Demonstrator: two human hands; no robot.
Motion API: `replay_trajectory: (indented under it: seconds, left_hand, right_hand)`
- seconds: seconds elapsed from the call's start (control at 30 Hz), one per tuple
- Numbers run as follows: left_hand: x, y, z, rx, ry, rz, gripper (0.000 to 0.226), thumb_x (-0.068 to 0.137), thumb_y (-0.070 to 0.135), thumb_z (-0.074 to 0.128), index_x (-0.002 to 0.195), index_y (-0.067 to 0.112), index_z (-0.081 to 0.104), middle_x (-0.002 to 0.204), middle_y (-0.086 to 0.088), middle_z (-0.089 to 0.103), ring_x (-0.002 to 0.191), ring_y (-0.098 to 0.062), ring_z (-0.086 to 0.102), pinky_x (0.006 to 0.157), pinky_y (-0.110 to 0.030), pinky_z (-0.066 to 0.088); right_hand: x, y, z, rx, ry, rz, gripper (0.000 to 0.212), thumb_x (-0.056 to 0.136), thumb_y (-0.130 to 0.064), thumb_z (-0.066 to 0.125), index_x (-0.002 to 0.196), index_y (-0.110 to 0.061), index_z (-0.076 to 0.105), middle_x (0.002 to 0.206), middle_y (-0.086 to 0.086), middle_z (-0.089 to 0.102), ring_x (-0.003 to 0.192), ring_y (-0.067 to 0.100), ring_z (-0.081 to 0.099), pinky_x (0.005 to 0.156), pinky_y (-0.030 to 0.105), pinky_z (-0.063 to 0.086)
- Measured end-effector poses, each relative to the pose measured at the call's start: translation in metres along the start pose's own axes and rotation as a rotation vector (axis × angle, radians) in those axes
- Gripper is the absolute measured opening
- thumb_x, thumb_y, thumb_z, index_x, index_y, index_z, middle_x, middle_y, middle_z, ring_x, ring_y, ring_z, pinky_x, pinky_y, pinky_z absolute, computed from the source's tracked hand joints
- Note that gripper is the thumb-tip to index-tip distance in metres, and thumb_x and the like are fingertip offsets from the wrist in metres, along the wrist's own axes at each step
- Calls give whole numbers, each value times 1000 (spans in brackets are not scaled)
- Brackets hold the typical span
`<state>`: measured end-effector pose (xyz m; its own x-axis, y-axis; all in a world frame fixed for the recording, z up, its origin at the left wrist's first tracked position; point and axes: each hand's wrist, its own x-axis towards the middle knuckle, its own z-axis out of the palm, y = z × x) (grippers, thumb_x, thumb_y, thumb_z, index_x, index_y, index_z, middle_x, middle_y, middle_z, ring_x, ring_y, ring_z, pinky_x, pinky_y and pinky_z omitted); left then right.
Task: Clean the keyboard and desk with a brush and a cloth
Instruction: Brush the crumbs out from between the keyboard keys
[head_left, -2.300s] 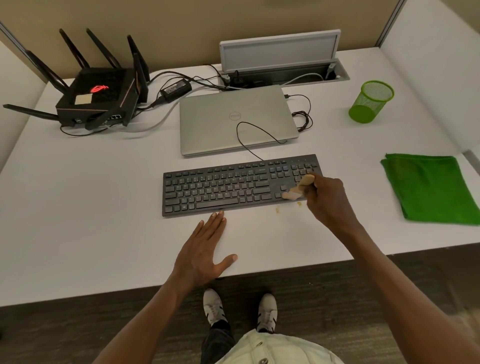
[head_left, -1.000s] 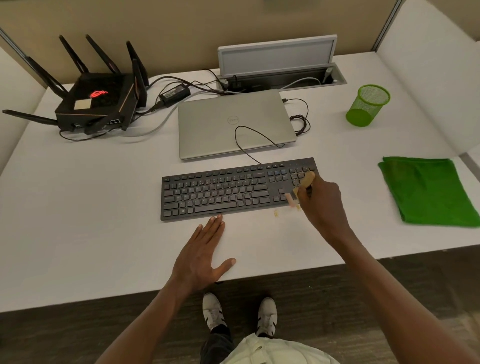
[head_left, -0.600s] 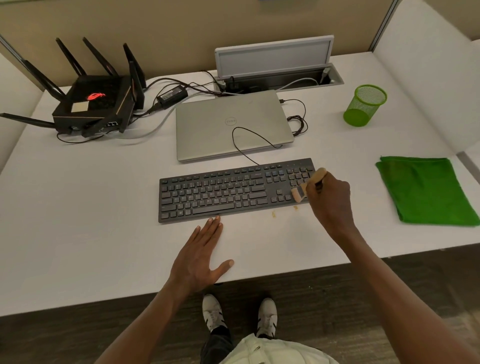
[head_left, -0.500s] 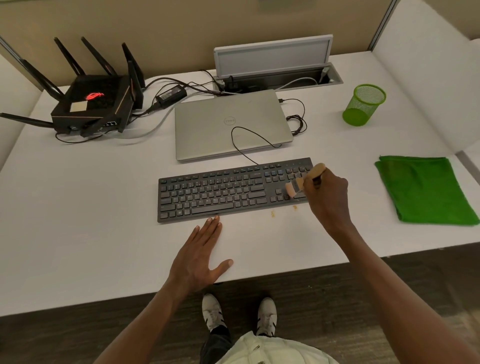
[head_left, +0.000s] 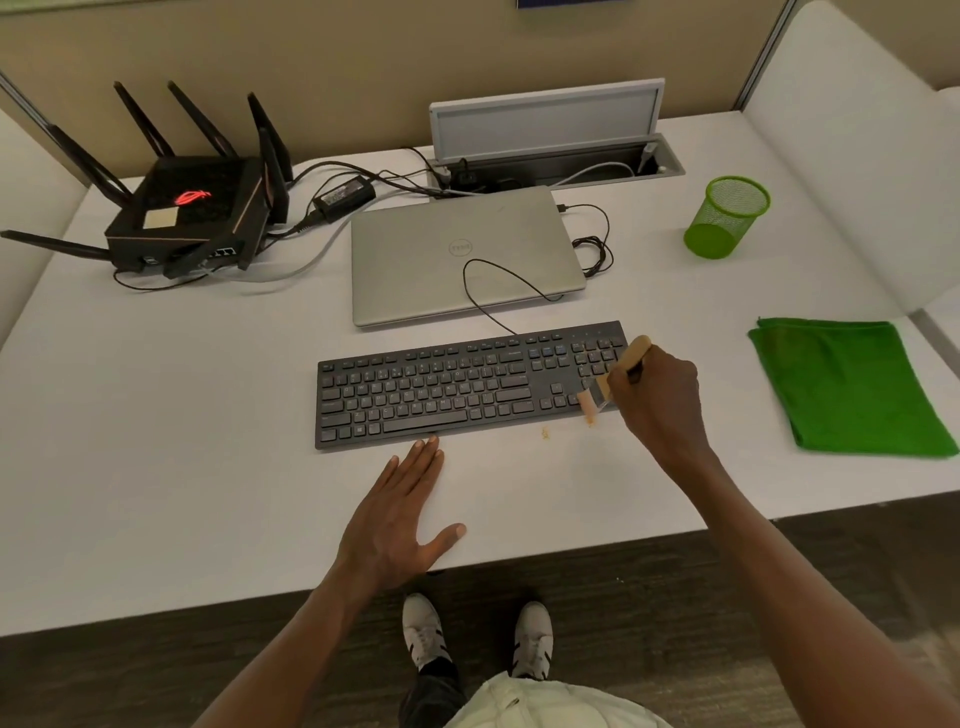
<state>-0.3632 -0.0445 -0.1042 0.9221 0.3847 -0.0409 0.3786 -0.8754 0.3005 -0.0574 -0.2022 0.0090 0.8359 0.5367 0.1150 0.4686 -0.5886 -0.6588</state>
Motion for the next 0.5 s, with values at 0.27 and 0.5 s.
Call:
replay_trajectory:
  seconds: [0.27,0.5]
  left_hand:
    - [0,0,0,11,-15,-1,95,96,75,33,163,14,7,172,1,-4,157,-10,-6,127,-35,2]
    - [0,2,-1,2,0,0,94,96,74,37,163,13,11,172,0,0,158,-11,-3,127,-35,3]
  right_hand:
    - [37,-18,-1,170,30,-156,18,92,0,50,81,-7,62,65,-8,60,61,-9,57,55,9,35]
    - [70,-2,8,-31,-148,-400,20,89,4,49,83,-9,63,77,3,73,68,18,68,63,38,55]
